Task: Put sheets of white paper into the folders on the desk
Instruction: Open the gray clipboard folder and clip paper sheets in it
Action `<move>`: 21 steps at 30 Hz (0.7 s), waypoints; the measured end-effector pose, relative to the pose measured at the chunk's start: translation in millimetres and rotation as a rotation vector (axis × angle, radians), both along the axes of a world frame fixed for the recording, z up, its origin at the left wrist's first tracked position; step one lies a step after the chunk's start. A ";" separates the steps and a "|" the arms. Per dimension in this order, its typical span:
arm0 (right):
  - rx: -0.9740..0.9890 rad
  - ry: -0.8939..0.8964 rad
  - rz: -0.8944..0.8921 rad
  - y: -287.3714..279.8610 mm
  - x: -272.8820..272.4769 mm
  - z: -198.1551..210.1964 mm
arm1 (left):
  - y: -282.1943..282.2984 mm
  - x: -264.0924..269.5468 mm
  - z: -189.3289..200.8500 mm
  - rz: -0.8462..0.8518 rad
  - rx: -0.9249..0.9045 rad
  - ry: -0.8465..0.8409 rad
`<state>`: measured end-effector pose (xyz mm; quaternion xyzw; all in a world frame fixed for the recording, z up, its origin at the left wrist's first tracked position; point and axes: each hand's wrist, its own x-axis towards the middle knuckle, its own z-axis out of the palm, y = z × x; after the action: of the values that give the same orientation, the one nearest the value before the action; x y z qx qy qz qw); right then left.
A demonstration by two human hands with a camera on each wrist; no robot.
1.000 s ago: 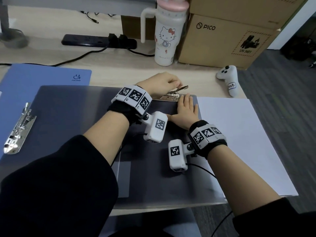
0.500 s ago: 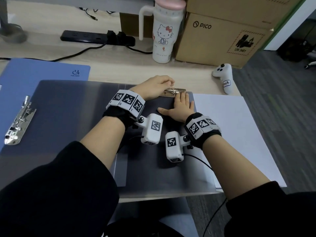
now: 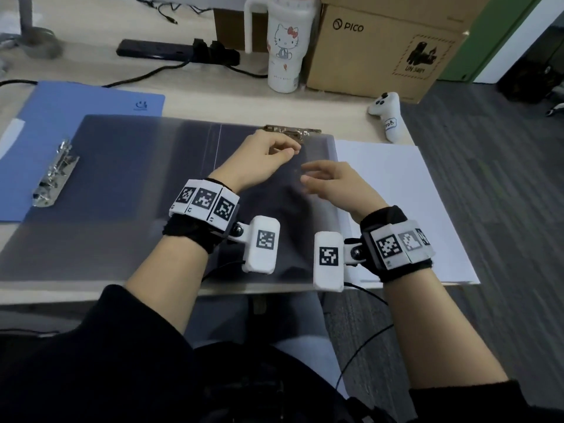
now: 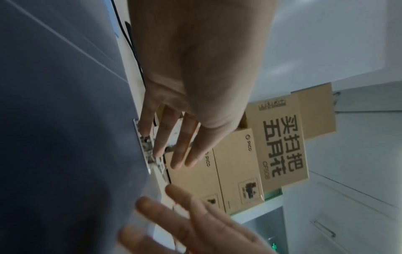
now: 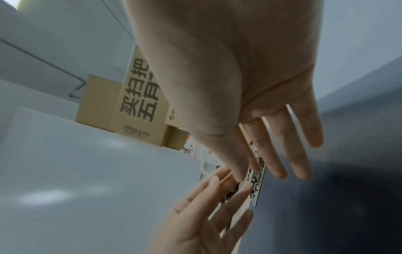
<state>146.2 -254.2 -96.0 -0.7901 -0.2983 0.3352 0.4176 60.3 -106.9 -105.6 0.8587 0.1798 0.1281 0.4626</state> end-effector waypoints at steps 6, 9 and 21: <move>0.138 -0.010 -0.335 -56.3 -5.1 -10.0 | -60.1 -10.6 -15.1 -0.024 0.023 0.044; 0.144 -0.208 -0.495 -80.9 -0.2 -22.8 | -85.5 -4.5 -20.3 -0.066 0.022 0.090; -0.421 -0.516 -0.606 -154.6 31.2 -61.5 | -148.7 47.2 -36.8 -0.370 0.375 0.443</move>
<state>177.4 -408.8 -157.6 -0.9674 -0.0730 0.0430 0.2388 107.6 -255.6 -142.3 0.9538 0.0903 -0.1169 0.2616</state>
